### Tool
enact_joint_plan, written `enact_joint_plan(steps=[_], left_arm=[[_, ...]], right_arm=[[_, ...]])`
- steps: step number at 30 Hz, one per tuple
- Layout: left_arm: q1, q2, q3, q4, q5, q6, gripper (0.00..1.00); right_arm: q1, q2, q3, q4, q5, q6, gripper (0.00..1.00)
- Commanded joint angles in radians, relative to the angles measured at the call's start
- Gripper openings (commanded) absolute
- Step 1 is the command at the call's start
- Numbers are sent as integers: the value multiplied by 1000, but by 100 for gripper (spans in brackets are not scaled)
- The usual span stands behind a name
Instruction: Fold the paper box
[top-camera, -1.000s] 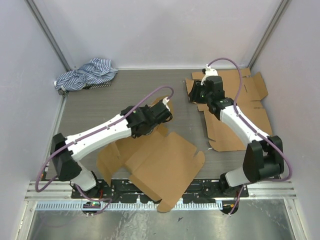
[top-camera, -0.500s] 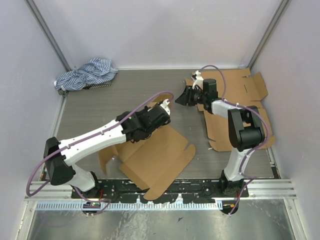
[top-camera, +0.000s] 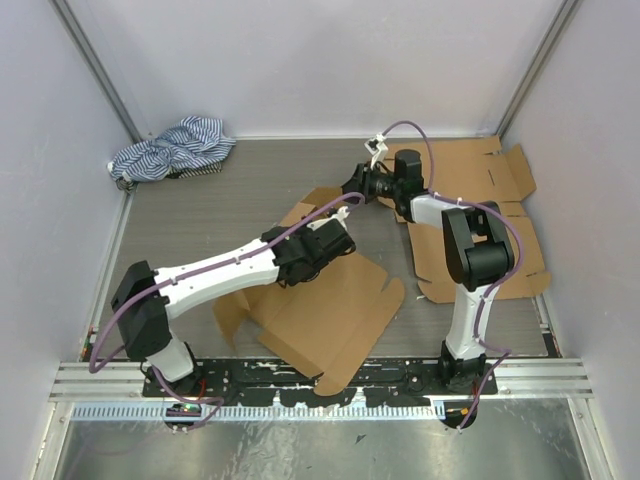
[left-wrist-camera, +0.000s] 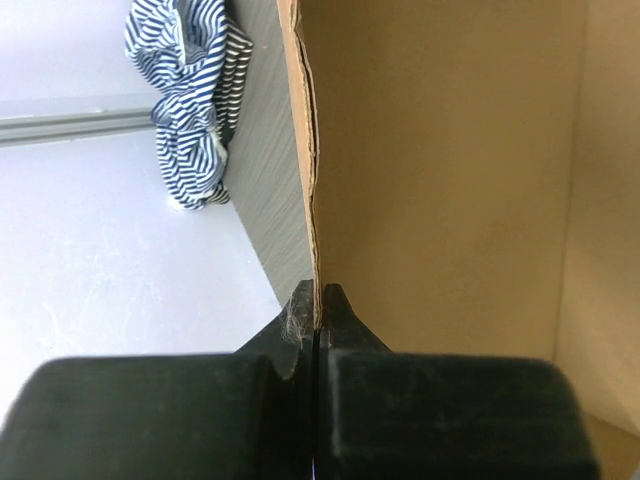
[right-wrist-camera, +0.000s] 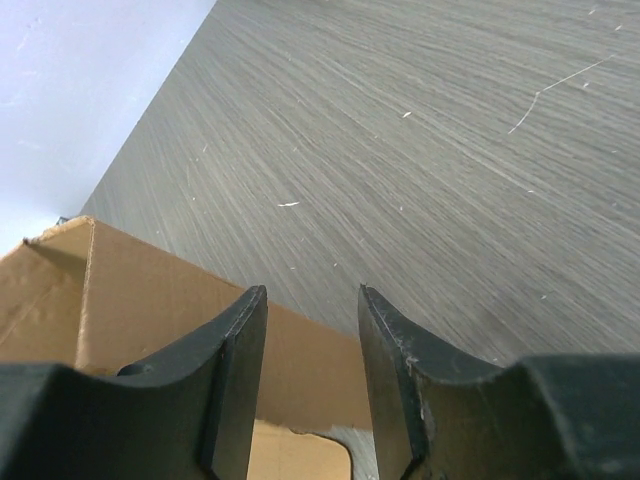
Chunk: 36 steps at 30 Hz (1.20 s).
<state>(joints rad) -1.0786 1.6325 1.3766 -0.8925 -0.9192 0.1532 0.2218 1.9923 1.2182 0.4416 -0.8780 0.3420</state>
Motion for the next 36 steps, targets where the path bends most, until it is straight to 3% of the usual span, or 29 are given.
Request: enact_joint_plan(steps=[1,13,26,36], left_arm=[[8,55,21,-16,-19,-31,0],[30,40,40,-58,-32,-67,0],[31,70,45,-74,3,-87,0],[30,76,55,-103,29,-101,0]], right_arm=[[15,-4,1,60,-28,-20,47],[39,-82,-100,22,-73,-88,47],[44,-154,-175,2,-196,-197,56],[49,-140,-158,-121,-254,-342,61]])
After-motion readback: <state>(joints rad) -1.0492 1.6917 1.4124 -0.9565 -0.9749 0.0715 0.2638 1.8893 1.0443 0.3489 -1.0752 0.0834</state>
